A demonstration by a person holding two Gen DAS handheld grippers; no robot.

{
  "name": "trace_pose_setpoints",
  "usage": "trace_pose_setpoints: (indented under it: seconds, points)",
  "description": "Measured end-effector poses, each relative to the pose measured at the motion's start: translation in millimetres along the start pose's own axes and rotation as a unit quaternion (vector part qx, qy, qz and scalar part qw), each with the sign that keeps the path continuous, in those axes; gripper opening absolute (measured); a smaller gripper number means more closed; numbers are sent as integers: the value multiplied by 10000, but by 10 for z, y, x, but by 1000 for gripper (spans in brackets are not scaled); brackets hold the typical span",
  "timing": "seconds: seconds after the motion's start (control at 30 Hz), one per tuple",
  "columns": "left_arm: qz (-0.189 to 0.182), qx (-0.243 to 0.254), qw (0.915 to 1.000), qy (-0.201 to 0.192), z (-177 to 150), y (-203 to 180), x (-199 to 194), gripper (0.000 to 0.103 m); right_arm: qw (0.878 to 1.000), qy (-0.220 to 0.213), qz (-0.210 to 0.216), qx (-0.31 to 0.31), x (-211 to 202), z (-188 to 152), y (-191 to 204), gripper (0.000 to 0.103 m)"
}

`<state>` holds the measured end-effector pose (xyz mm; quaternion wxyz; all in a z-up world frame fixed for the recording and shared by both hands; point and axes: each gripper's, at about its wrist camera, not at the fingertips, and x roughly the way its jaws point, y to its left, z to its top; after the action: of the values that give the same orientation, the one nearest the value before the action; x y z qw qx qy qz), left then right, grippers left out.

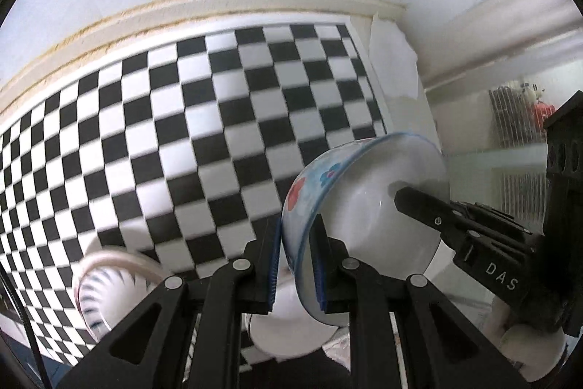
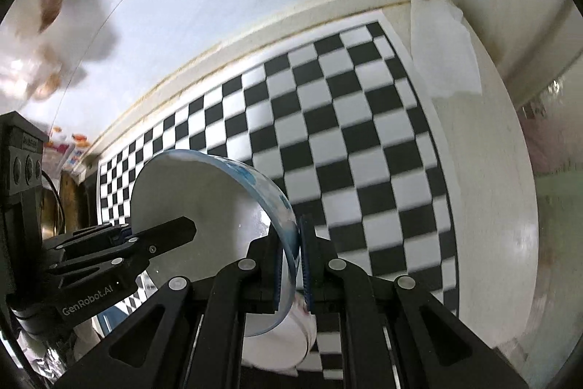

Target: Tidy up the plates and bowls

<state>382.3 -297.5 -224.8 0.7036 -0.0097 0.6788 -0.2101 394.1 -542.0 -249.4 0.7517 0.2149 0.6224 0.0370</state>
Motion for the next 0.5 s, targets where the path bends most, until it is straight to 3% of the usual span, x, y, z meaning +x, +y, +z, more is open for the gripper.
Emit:
trace_pose_setpoints:
  seconds: [0.27, 0.5]
  points:
    - [61, -74, 9995, 285, -573, 121, 150, 14, 9993, 351, 117, 26, 182, -749, -5, 10]
    - [117, -116, 9984, 532, -837, 160, 393, 14, 9979, 643, 3, 61, 421, -1079, -65, 10]
